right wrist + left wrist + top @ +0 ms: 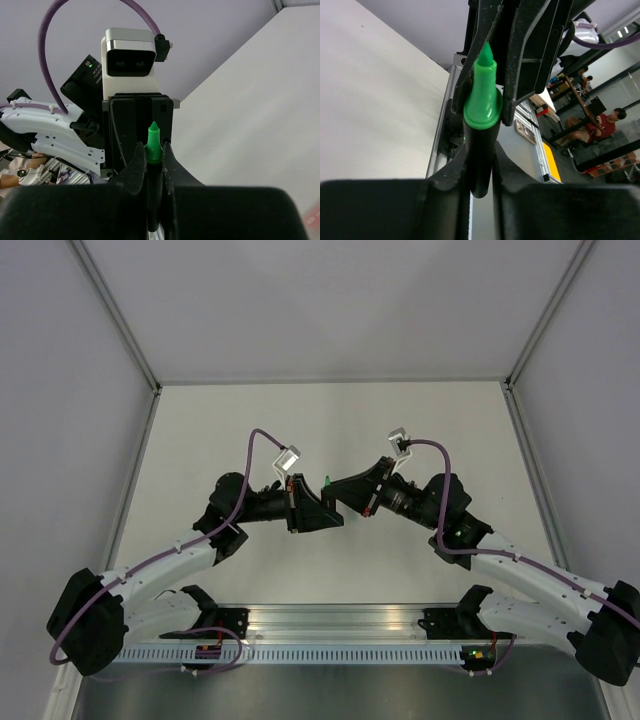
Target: Insert the pens into the pen caps
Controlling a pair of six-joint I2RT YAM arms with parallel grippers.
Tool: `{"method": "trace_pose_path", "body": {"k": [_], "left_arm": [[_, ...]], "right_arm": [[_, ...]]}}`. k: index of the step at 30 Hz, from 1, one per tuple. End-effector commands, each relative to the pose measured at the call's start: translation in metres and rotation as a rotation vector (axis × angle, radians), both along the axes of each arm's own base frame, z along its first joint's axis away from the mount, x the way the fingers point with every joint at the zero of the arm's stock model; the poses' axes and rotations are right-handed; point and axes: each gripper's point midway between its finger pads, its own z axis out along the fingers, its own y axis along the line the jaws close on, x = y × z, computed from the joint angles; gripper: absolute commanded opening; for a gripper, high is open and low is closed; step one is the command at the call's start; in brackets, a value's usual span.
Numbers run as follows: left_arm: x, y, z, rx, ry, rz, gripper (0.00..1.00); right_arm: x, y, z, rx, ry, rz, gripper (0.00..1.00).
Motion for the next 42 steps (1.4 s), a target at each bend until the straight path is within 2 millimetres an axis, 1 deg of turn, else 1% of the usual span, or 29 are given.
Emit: {"method": "trace_pose_path", "body": {"k": [1,3,8,11,12,13,15,17,18,19,20,21,24,25,26,28,29,30,31,32,33,34,35,37,38,39,40,41,42], "left_arm": [[-0.011,0.0,0.025,-0.082,-0.041,-0.069,0.14],[-0.011,-0.001,0.024,-0.081,-0.036,-0.074,0.02],[-0.011,-0.001,0.021,-0.08,-0.036,-0.071,0.02],[-0.013,0.0,0.014,-0.072,-0.04,-0.078,0.02],[-0.012,0.0,0.011,-0.066,-0.041,-0.074,0.02],[-0.012,0.0,0.006,-0.056,-0.036,-0.07,0.02],[-0.009,0.001,-0.005,-0.027,-0.043,-0.052,0.02],[0.0,0.001,-0.025,0.037,-0.006,-0.002,0.02],[0.004,0.002,-0.033,0.065,-0.017,0.02,0.02],[0.011,0.003,-0.049,0.125,0.034,0.065,0.02],[0.015,0.002,-0.053,0.153,0.035,0.081,0.02],[0.018,0.003,-0.059,0.183,-0.006,0.092,0.02],[0.039,0.016,-0.083,0.293,-0.036,0.228,0.02],[0.048,0.021,-0.086,0.308,-0.054,0.296,0.02],[0.048,0.029,-0.089,0.32,-0.065,0.331,0.02],[0.055,0.041,-0.093,0.343,-0.123,0.404,0.02],[0.053,0.049,-0.081,0.318,-0.163,0.434,0.02],[0.053,0.054,-0.076,0.305,-0.194,0.458,0.02],[0.053,0.06,-0.077,0.299,-0.208,0.492,0.02],[0.053,0.066,-0.071,0.28,-0.231,0.518,0.02],[0.049,0.074,-0.053,0.224,-0.275,0.556,0.02],[0.052,0.083,-0.057,0.223,-0.277,0.611,0.02],[0.049,0.091,-0.043,0.169,-0.299,0.651,0.02],[0.054,0.104,-0.045,0.154,-0.292,0.73,0.02],[0.054,0.108,-0.043,0.142,-0.29,0.75,0.02],[0.054,0.111,-0.042,0.135,-0.287,0.765,0.02],[0.053,0.115,-0.038,0.128,-0.288,0.782,0.02],[0.052,0.116,-0.037,0.126,-0.292,0.784,0.02],[0.051,0.118,-0.034,0.122,-0.293,0.788,0.02]], "right_arm": [[-0.011,-0.003,0.022,0.061,-0.091,0.024,0.0],[-0.013,-0.003,0.021,0.056,-0.103,0.029,0.0],[-0.019,0.003,0.021,0.028,-0.141,0.081,0.0],[-0.013,0.003,0.019,0.002,-0.131,0.06,0.21],[-0.011,0.002,0.014,-0.023,-0.113,0.044,0.42],[-0.004,-0.002,0.018,-0.028,-0.112,-0.003,0.49],[0.001,-0.011,0.021,-0.052,-0.107,-0.058,0.6],[0.015,-0.024,0.022,-0.087,-0.086,-0.17,0.64],[0.019,-0.034,0.009,-0.171,-0.071,-0.213,0.66],[0.025,-0.042,0.017,-0.204,-0.092,-0.266,0.68],[0.04,-0.059,0.011,-0.26,-0.086,-0.383,0.7],[0.045,-0.072,-0.004,-0.359,-0.096,-0.433,0.71],[0.067,-0.102,-0.021,-0.479,-0.079,-0.595,0.71],[0.073,-0.105,-0.025,-0.531,-0.092,-0.605,0.71],[0.079,-0.106,-0.03,-0.576,-0.089,-0.603,0.71],[0.103,-0.107,-0.054,-0.733,-0.054,-0.566,0.71],[0.118,-0.11,-0.088,-0.855,0.014,-0.542,0.7],[0.126,-0.106,-0.087,-0.886,0.004,-0.516,0.7],[0.132,-0.105,-0.099,-0.951,0.007,-0.481,0.7],[0.136,-0.107,-0.135,-1.106,0.024,-0.403,0.69],[0.141,-0.106,-0.134,-1.16,0.003,-0.364,0.68],[0.138,-0.103,-0.148,-1.219,0.007,-0.284,0.68],[0.136,-0.105,-0.165,-1.323,0.005,-0.179,0.65],[0.132,-0.106,-0.178,-1.391,-0.027,-0.084,0.63],[0.132,-0.107,-0.181,-1.439,-0.123,0.004,0.62],[0.125,-0.11,-0.194,-1.462,-0.161,0.071,0.62],[0.119,-0.104,-0.198,-1.439,-0.213,0.144,0.63],[0.125,-0.1,-0.19,-1.414,-0.292,0.138,0.64],[0.125,-0.102,-0.196,-1.417,-0.344,0.17,0.64]]}}
